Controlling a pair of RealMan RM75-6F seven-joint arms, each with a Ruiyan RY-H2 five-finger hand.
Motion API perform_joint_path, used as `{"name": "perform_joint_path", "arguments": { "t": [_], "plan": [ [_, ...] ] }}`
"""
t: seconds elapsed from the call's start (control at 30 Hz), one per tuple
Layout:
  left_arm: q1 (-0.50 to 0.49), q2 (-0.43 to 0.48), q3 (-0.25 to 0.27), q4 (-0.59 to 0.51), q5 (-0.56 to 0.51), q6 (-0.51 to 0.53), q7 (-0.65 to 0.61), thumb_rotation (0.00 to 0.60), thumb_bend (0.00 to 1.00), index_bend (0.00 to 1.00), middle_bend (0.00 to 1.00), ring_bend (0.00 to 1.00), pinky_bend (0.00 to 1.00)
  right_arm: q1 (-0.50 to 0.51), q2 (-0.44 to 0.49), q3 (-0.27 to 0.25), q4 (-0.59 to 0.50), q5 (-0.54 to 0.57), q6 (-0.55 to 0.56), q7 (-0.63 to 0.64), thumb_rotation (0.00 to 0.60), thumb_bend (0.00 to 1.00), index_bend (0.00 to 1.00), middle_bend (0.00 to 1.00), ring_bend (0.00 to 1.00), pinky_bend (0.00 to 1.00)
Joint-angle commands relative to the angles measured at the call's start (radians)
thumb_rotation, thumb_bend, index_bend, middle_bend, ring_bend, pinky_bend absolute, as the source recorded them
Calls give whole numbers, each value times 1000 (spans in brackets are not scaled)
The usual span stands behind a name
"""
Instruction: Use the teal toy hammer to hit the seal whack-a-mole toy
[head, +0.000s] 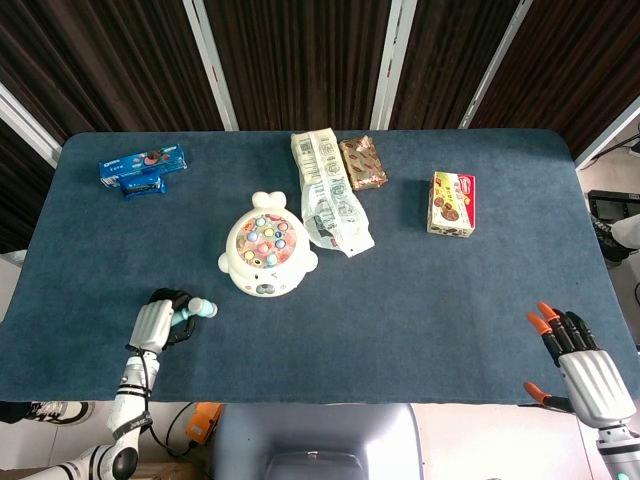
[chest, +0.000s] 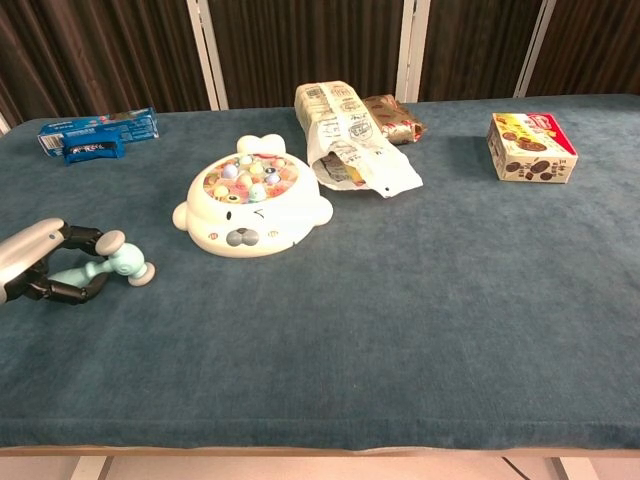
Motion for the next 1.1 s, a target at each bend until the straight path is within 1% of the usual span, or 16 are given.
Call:
{"name": "perform_joint_path", "arguments": {
  "t": [0.03, 0.17, 0.3, 0.4, 0.53, 0.73, 0.93, 1.07, 1.1],
  "plan": [
    [-1, -1, 0, 0, 1, 2, 0, 600, 485, 480, 337, 230, 154, 0, 0, -1, 0, -1, 0, 1, 600, 299, 0, 0, 0, 0],
    [-2, -2, -1, 2, 0, 4, 2, 600, 489, 491, 348, 234, 154, -1, 1, -1, 1, -1, 1, 2, 600, 299, 0, 0, 0, 0],
    [-3, -6, 0, 10, -6, 3, 15, 600, 514, 524, 380, 246, 158, -1, 1, -1, 1, -2, 3, 2, 600, 300, 0, 0, 0, 0],
    [-4, -8, 1, 12, -13, -1, 34, 600, 566, 556, 411, 265, 164, -1, 1, -1, 0, -2, 2, 2, 600, 299, 0, 0, 0, 0],
    [-3, -10, 2, 8, -23, 4, 63, 600, 652, 587, 478, 325, 171, -2, 1, -1, 1, -2, 3, 3, 600, 300, 0, 0, 0, 0],
    [1, -19, 1, 13, -16, 28, 68, 600, 709, 629, 542, 355, 183, -2, 2, -1, 1, -4, 4, 5, 600, 299, 0, 0, 0, 0],
    [13, -43, 3, 49, 28, 92, 33, 600, 739, 660, 584, 396, 214, -3, 4, -2, 1, -5, 6, 7, 600, 299, 0, 0, 0, 0],
    [25, -82, 3, 113, 91, 188, -25, 600, 738, 662, 593, 404, 231, -3, 4, -2, 1, -5, 5, 6, 600, 299, 0, 0, 0, 0],
    [29, -95, 5, 136, 111, 218, -47, 600, 738, 663, 597, 415, 256, -3, 4, -2, 1, -5, 4, 5, 600, 299, 0, 0, 0, 0]
  ]
}}
